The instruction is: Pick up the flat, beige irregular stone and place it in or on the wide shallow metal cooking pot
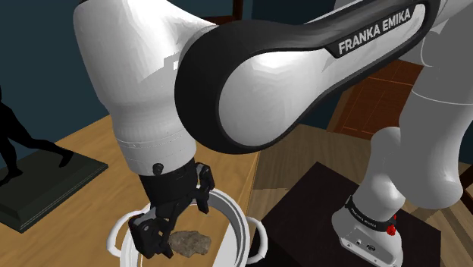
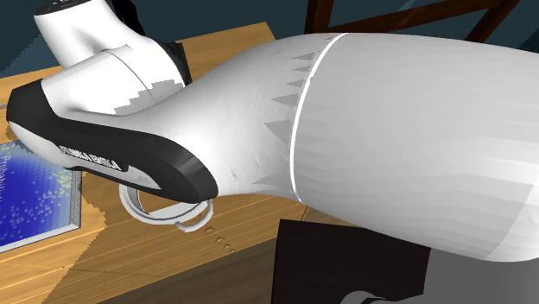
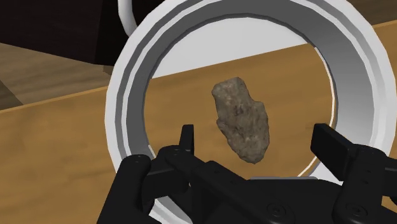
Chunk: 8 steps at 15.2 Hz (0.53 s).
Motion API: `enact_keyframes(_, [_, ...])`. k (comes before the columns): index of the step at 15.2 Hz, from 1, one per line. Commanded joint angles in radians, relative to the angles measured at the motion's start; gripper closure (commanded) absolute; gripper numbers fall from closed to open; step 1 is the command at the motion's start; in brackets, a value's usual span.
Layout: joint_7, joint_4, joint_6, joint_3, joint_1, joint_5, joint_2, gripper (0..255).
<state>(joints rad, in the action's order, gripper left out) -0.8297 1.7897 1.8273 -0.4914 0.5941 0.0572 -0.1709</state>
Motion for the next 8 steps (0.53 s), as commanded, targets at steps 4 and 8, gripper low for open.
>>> enact_keyframes(4, [-0.002, -0.101, -0.101, 0.002, -0.003, -0.002, -0.001, 0])
enact_keyframes(8, [-0.003, -0.131, -0.128, 0.002, -0.003, -0.003, -0.004, 0])
